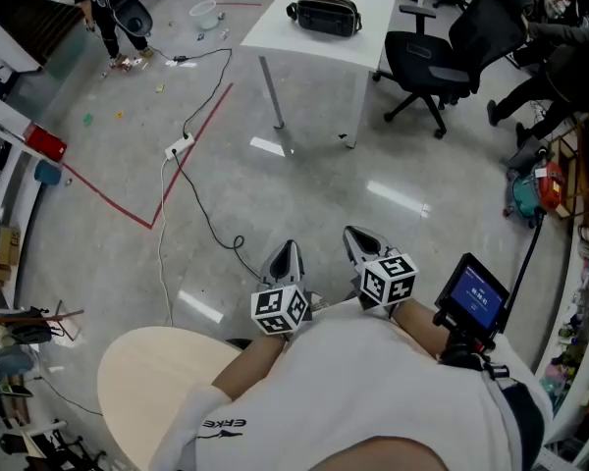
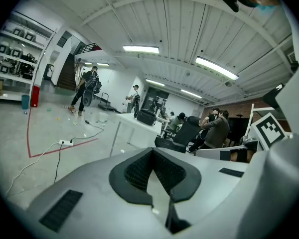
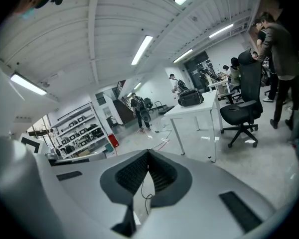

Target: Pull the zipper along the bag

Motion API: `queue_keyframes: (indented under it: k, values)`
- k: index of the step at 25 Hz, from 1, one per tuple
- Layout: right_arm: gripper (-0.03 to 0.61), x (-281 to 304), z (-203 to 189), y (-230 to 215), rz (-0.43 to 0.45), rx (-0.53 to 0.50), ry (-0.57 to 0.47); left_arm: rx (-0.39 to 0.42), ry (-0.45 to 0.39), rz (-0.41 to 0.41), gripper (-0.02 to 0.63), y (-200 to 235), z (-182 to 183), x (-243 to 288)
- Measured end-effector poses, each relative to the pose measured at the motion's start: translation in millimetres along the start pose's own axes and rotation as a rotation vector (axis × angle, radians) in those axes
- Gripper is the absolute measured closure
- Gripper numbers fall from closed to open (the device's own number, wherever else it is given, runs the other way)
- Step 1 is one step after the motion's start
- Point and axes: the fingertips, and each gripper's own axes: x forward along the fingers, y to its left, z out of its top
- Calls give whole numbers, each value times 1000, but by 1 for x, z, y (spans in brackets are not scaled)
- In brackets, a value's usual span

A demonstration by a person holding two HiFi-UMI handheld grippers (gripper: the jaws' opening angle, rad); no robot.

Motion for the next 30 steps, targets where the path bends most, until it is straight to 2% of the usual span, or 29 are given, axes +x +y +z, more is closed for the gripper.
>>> queue_keyframes:
  k: [5,10,24,30]
  values:
    - [575,10,1,11,-17,-18,-5,-18,-15,3,611,14,7,-2]
    - [575,18,21,-3,-59,-25,-46,-15,-20,-10,611,15,19,17]
    - [575,34,88,-122,-169,52,-132,73,34,-151,611,-49,45,159]
    - [575,32,96,-163,-208,78,-156,115,42,-197,611,-76,45,200]
